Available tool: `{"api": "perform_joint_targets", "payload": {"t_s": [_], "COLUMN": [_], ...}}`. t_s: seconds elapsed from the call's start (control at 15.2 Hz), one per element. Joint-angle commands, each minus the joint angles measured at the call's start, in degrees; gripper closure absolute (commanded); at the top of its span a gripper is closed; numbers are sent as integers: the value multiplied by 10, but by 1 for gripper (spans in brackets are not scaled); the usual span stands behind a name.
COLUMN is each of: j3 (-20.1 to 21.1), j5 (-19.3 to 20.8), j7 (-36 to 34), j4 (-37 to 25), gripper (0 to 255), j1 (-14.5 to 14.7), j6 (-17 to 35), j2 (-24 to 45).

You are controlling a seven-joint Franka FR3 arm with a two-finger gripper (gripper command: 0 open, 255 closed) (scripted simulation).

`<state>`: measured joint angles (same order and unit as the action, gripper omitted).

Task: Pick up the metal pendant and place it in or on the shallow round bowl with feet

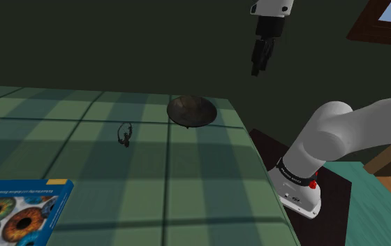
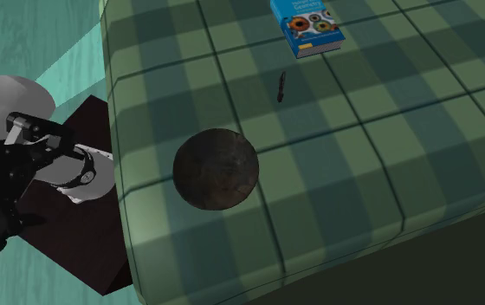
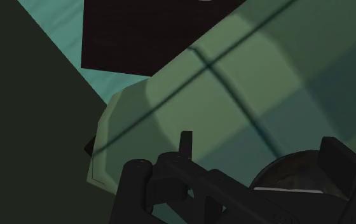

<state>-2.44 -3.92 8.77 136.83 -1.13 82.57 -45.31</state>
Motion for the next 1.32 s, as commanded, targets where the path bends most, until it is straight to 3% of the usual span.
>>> {"api": "perform_joint_targets", "payload": {"t_s": [0.0,0.66,1.25], "j3": [0,94,164], "j5": [0,-105,-162], "j7": [0,-116,-210], "j4": [0,-35,-124], "gripper": [0,0,0], "j1": [0,40,68], "j6": [0,83,155], "j2": [0,128,281]}}
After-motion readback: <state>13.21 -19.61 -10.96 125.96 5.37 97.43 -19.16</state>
